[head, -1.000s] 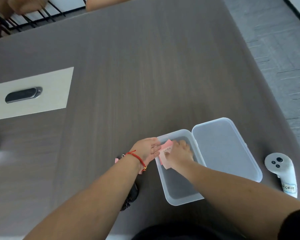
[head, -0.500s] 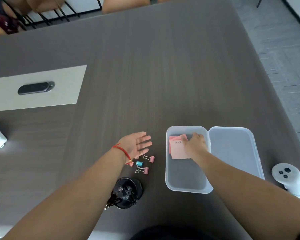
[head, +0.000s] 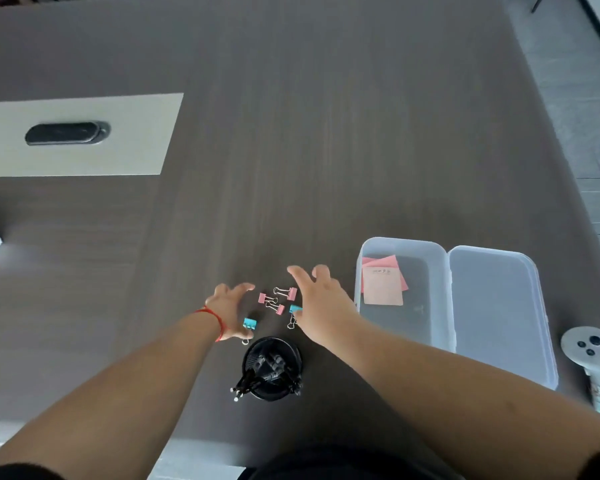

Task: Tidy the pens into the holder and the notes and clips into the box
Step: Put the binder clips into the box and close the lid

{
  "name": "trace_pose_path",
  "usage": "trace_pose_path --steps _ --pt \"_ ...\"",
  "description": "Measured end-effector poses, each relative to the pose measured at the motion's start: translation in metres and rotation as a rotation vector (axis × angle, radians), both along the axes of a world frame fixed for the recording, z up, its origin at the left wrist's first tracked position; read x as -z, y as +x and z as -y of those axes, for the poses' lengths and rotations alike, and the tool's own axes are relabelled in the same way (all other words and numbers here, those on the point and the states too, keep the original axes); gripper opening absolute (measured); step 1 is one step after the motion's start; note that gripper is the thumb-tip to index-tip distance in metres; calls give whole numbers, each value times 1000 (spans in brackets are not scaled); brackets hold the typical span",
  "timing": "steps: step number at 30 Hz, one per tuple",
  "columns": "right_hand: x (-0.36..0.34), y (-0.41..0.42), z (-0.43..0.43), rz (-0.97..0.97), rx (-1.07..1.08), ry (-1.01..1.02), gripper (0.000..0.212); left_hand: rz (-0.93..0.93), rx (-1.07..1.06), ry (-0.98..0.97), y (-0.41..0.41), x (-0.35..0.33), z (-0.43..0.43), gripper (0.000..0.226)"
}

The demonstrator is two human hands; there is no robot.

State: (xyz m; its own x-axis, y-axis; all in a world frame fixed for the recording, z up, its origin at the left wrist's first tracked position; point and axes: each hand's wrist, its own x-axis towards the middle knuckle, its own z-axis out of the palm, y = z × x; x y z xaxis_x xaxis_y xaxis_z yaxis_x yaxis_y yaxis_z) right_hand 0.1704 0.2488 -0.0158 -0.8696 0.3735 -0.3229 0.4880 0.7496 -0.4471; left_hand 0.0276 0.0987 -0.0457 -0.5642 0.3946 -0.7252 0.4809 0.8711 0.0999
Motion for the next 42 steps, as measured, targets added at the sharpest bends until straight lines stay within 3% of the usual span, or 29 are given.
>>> trace_pose_path --steps 3,6,13,20,32,42 --pt "30 -15 7 367 14 66 90 23 45 44 9 12 7 106" --pt "49 -22 10 492 15 50 100 28 43 149 13 24 6 102" --pt "63 -31 23 370 24 -10 93 44 44 283 8 33 -13 91" --pt "68 -37 24 278 88 -19 58 9 101 366 7 42 -29 50" --pt "71 -40 18 317 202 -102 24 -38 129 390 7 46 -27 14" --pt "72 -32 13 293 147 -85 22 -102 354 286 12 46 -32 20"
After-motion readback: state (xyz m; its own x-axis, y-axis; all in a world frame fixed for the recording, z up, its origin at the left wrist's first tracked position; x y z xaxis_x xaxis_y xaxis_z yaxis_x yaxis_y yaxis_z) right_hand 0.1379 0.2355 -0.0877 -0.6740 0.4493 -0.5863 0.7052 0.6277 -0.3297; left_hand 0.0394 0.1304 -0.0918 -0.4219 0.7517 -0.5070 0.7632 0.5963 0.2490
